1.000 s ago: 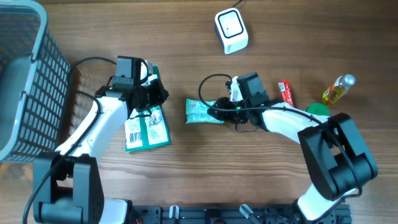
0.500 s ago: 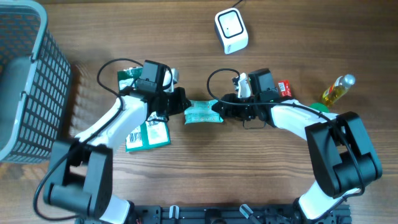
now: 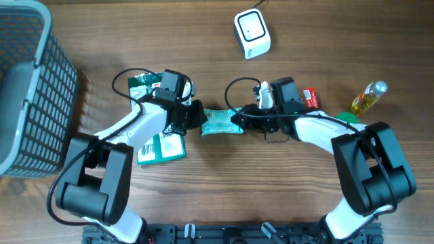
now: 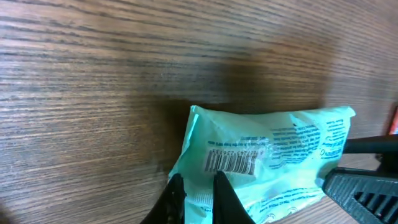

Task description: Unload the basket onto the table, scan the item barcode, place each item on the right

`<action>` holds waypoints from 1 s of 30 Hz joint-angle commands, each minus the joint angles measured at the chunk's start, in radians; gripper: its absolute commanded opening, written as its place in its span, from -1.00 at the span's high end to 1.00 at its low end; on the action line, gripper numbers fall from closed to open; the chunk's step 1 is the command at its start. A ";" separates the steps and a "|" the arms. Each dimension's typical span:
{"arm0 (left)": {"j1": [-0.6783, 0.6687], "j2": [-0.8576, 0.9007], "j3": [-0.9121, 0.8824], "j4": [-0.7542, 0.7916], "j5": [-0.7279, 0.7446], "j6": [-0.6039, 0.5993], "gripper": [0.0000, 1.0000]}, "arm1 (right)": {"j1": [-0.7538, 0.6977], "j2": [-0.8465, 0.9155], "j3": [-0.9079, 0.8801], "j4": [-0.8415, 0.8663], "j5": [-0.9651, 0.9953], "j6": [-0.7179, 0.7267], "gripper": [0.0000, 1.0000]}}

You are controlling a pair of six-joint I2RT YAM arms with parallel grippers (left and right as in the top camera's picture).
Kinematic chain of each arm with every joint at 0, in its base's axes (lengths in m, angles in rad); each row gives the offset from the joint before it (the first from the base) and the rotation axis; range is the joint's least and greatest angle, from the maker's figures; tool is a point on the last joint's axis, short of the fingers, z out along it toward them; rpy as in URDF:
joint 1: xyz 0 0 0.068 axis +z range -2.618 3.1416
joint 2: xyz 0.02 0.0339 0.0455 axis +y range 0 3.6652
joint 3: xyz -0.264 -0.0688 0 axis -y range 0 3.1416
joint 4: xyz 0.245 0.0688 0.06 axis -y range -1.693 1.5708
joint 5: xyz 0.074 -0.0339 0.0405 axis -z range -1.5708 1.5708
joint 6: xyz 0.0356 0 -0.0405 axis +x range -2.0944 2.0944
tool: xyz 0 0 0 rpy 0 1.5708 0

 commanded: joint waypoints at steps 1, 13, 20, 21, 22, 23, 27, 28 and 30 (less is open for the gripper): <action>-0.027 0.010 -0.011 0.003 -0.076 0.012 0.85 | 0.033 0.025 -0.006 0.050 -0.010 -0.007 0.18; -0.013 0.010 -0.003 0.019 -0.107 0.013 0.83 | 0.047 0.031 -0.006 0.092 -0.027 -0.032 0.76; 0.198 -0.167 0.044 0.013 -0.107 0.013 0.87 | 0.047 0.031 -0.006 0.095 -0.027 -0.063 0.91; 0.225 -0.184 0.044 0.005 -0.107 0.013 0.87 | 0.047 0.031 -0.006 0.095 -0.027 -0.063 0.92; 0.283 -0.201 0.044 -0.012 -0.108 0.017 0.82 | 0.047 0.031 -0.006 0.085 -0.021 -0.060 0.90; 0.306 -0.201 0.044 -0.017 -0.112 0.020 0.73 | 0.047 0.031 -0.006 0.073 -0.021 -0.059 0.86; 0.383 -0.201 0.043 -0.031 -0.149 0.047 0.67 | 0.047 0.031 -0.006 0.041 -0.021 -0.059 0.63; 0.399 -0.201 0.043 -0.031 -0.148 0.046 0.54 | 0.047 0.031 -0.006 0.041 -0.021 -0.060 0.77; 0.414 -0.201 0.043 -0.032 -0.148 0.046 -1.00 | 0.047 0.031 -0.006 0.051 -0.022 -0.062 0.91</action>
